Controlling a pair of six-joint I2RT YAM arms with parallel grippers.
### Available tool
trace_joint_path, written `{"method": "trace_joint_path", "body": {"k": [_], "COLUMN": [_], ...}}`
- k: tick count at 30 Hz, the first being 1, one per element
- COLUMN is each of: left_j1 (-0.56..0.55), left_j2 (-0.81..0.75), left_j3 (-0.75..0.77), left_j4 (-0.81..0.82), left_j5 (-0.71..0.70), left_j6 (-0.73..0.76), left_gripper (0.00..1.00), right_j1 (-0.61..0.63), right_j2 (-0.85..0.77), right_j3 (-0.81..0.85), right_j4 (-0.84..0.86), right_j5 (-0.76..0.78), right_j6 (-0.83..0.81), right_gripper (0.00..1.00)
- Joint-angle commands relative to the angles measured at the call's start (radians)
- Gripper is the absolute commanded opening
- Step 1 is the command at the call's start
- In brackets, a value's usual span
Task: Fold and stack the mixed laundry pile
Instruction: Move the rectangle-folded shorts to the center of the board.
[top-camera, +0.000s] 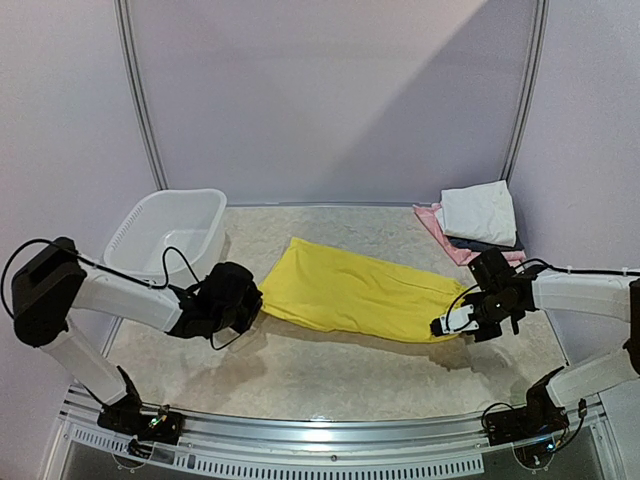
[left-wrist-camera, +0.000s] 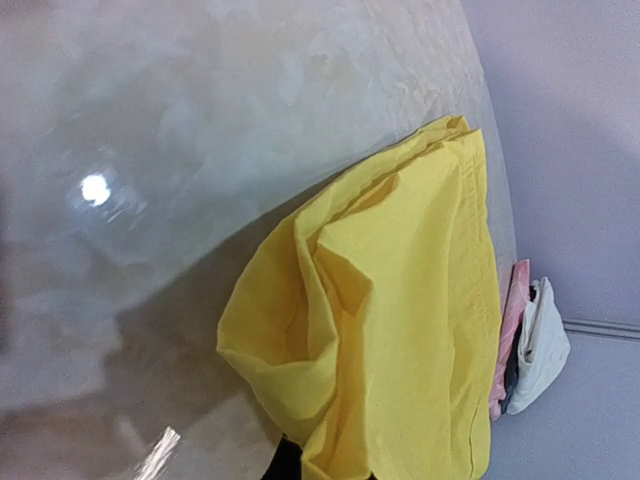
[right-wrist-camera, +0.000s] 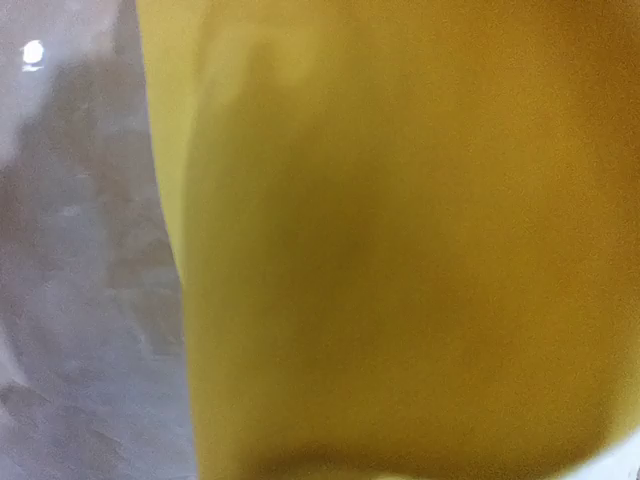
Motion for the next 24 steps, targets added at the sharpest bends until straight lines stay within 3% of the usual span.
{"method": "trace_joint_path", "body": {"k": [1, 3, 4, 5, 7, 9, 11, 16, 20, 22, 24], "left_j1": [-0.094, -0.110, -0.112, -0.113, -0.117, -0.130, -0.147, -0.145, -0.140, -0.134, -0.121], "left_j2": [-0.136, -0.183, -0.206, -0.229, -0.278, -0.342, -0.397, -0.394, -0.208, -0.088, 0.002], "left_j3": [-0.068, -0.089, -0.092, -0.085, -0.053, -0.009, 0.036, 0.176, 0.401, 0.492, 0.573], "left_j4": [-0.189, -0.225, -0.259, -0.317, -0.439, -0.572, -0.694, -0.674, -0.568, -0.492, -0.444], "left_j5": [-0.164, -0.175, -0.176, -0.177, -0.182, -0.201, -0.240, -0.284, -0.222, -0.148, -0.081], "left_j6": [-0.087, -0.085, -0.072, -0.064, -0.043, 0.000, 0.053, 0.401, 0.756, 0.866, 0.884], "left_gripper": [0.00, 0.02, 0.10, 0.24, 0.43, 0.51, 0.55, 0.56, 0.57, 0.57, 0.57], "right_j1": [0.026, 0.034, 0.034, 0.034, 0.034, 0.034, 0.032, 0.002, -0.029, -0.064, -0.097], "right_j2": [0.009, 0.016, 0.011, -0.005, -0.037, -0.075, -0.102, -0.122, -0.034, 0.035, 0.107], "right_j3": [-0.044, -0.044, -0.044, -0.040, -0.019, 0.038, 0.122, 0.385, 0.527, 0.558, 0.588], "right_j4": [-0.102, -0.144, -0.175, -0.210, -0.294, -0.413, -0.523, -0.695, -0.668, -0.631, -0.609], "right_j5": [0.020, 0.021, 0.012, 0.001, -0.020, -0.033, -0.054, -0.260, -0.438, -0.516, -0.592], "right_j6": [-0.015, -0.008, -0.008, -0.010, -0.015, 0.001, 0.021, 0.079, 0.177, 0.264, 0.295], "right_gripper": [0.00, 0.04, 0.12, 0.24, 0.48, 0.66, 0.75, 0.80, 0.81, 0.79, 0.74]}}
